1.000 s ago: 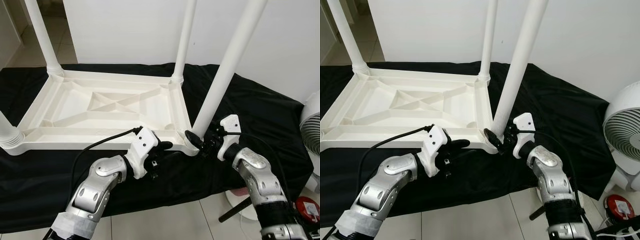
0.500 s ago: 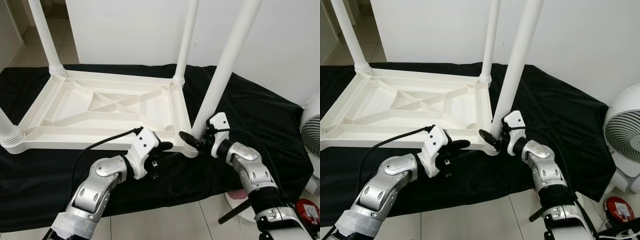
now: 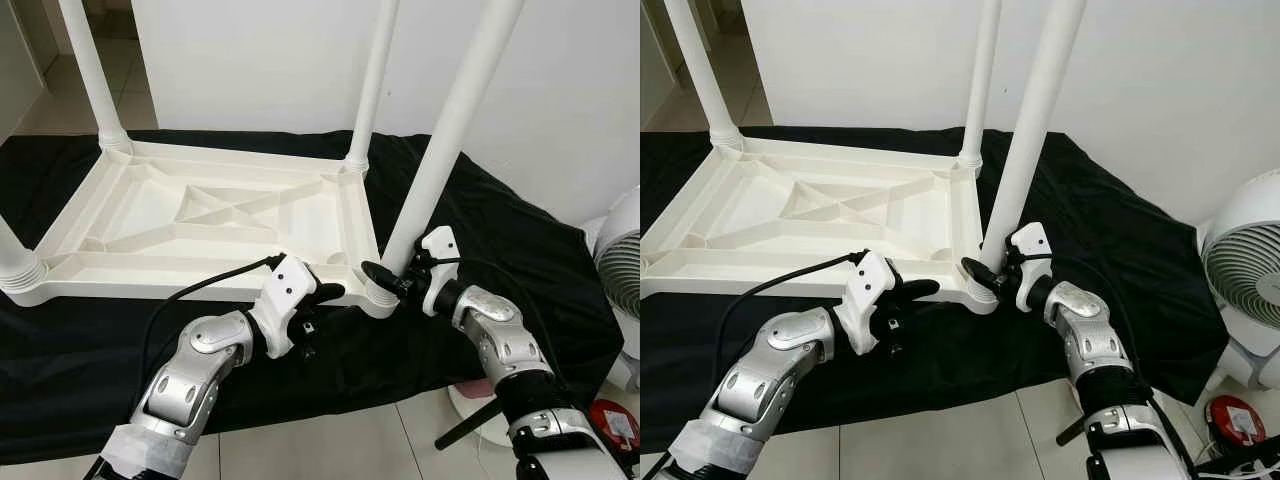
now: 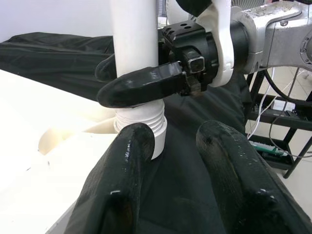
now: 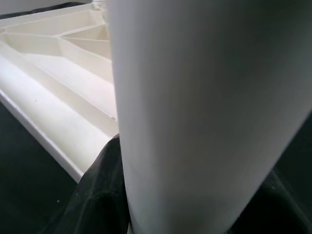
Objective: Building children table
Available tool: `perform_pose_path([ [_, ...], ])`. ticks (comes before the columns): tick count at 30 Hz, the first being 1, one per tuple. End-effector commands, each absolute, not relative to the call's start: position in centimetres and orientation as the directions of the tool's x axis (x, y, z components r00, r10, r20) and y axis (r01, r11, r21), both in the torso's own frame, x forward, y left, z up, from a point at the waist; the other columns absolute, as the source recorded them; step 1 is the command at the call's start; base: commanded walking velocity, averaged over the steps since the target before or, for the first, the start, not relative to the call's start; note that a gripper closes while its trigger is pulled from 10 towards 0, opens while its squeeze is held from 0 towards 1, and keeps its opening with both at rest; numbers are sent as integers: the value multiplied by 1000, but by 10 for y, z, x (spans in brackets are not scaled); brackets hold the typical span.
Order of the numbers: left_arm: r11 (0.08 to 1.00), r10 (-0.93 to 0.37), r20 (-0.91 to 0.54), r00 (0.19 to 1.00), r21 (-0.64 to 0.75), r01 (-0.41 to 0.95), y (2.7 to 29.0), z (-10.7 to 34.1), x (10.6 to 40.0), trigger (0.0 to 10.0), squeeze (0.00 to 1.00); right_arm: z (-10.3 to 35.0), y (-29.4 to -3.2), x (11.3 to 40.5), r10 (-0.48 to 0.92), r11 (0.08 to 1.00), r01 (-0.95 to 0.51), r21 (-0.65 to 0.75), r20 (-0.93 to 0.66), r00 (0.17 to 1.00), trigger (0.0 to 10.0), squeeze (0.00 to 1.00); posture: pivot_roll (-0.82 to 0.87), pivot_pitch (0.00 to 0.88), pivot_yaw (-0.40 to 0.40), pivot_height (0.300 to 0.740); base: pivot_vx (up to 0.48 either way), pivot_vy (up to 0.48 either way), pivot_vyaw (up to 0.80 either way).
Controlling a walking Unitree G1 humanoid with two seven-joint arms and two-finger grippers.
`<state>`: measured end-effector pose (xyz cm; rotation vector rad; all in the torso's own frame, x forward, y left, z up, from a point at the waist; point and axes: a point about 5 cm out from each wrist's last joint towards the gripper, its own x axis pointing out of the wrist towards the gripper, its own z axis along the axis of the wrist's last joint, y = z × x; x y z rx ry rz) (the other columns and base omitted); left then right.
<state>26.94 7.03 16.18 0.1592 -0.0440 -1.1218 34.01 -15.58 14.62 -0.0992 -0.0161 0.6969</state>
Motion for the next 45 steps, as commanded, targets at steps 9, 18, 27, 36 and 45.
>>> perform_pose_path([
  [9, 447, -890, -31, 456, 148, 882, 67, 162, 268, 10000, 0, 144, -131, 332, 502, 864, -501, -37, 18, 865, 10000, 0, 37, 47, -84, 740, 0, 0, 0],
  [18, 448, -889, -37, 457, 145, 882, 66, 160, 268, 10000, 0, 144, -104, 327, 203, 977, -205, 55, 36, 979, 10000, 0, 28, 56, -86, 740, 0, 0, 0],
  [27, 450, -887, -39, 460, 148, 880, 67, 159, 269, 10000, 0, 149, -96, 323, 215, 973, -218, 81, 44, 976, 10000, 0, 31, 54, -90, 740, 0, 0, 0],
  [36, 460, -882, -39, 469, 148, 876, 68, 159, 269, 10000, 0, 155, -118, 319, 349, 932, -357, 70, 100, 932, 10000, 1000, 32, 54, -91, 740, 0, 0, 0],
  [45, 457, -883, -38, 467, 153, 876, 68, 160, 270, 10000, 0, 152, -142, 315, 559, 829, -557, -39, 54, 828, 10000, 0, 25, 44, -82, 740, 0, 0, 0],
])
